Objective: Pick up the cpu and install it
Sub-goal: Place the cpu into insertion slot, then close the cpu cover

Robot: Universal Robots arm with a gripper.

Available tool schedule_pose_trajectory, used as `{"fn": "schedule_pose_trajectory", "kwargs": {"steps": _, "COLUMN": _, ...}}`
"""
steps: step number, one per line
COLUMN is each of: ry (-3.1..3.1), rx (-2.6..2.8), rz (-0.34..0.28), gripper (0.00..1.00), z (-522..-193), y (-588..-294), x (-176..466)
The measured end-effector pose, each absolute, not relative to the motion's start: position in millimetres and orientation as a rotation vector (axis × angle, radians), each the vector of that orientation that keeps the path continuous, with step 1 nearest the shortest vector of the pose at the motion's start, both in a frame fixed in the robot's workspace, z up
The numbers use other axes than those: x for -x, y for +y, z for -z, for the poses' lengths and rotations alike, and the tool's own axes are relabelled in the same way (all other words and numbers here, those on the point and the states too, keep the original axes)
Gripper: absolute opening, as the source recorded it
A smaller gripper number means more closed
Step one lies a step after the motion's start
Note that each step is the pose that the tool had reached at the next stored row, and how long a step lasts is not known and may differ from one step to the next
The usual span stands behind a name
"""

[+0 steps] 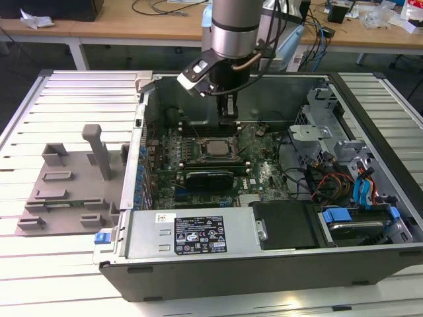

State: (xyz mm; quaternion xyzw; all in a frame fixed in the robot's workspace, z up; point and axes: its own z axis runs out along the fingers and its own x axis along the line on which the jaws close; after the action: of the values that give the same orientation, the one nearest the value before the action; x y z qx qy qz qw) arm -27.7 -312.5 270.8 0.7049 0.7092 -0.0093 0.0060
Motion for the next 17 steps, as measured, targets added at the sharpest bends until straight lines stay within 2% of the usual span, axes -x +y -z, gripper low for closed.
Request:
{"fn": "schedule_pose_trajectory", "kwargs": {"steps": 9, "ry": 2.219, "rx": -2.206, "rz": 0.029, "gripper": 0.11, "z": -303, "y": -312, "x": 28}}
{"fn": "schedule_pose_trajectory", "kwargs": {"steps": 17, "ry": 2.219, "rx": -2.206, "rz": 0.030, "gripper": 0.11, "z": -304, "y": -313, "x": 25}}
